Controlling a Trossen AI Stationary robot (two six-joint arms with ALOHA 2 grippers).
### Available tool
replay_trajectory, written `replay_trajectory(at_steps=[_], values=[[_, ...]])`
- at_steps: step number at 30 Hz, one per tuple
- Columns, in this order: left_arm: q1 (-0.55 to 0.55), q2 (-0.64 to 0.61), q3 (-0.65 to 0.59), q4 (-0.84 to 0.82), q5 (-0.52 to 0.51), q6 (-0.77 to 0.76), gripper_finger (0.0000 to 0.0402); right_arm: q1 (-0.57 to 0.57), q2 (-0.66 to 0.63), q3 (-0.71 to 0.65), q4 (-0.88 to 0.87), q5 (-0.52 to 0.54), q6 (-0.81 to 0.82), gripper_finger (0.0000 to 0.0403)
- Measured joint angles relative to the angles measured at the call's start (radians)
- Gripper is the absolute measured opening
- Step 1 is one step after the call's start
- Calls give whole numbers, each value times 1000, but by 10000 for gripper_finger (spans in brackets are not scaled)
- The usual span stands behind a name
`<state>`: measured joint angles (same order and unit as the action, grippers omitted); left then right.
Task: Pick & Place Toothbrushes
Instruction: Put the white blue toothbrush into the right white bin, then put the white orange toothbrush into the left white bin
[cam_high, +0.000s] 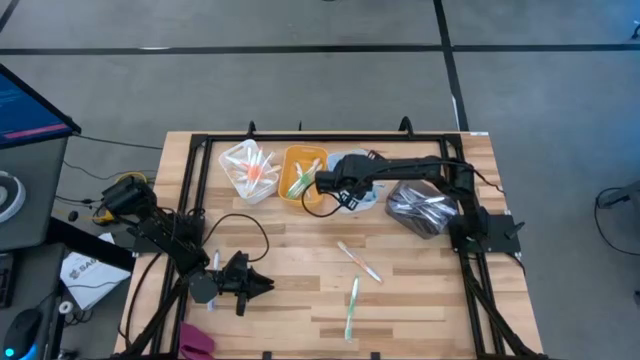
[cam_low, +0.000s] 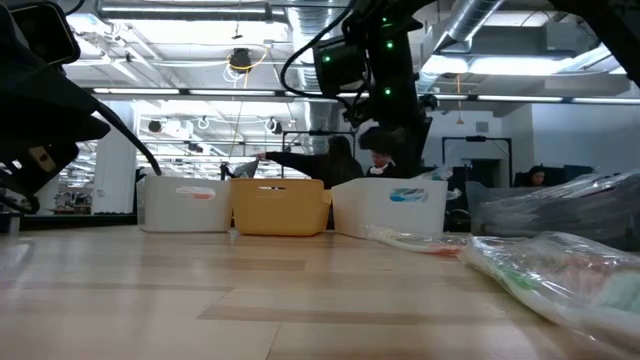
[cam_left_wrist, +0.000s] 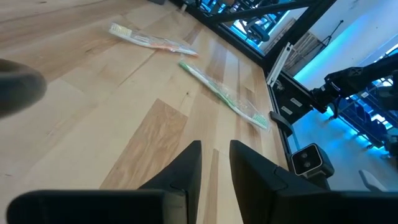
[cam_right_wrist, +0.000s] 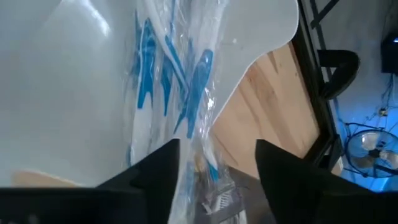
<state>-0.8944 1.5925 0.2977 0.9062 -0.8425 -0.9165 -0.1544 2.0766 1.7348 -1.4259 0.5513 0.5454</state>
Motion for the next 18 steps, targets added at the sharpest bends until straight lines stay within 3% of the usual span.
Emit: replay_trajectory(at_steps=[7,18], values=[[0,0,0,-1,0,17,77,54,1,90,-70,26,25,247],[-5,0,0,-1,-4,30,77,275,-13,362,-143,55,31,249]])
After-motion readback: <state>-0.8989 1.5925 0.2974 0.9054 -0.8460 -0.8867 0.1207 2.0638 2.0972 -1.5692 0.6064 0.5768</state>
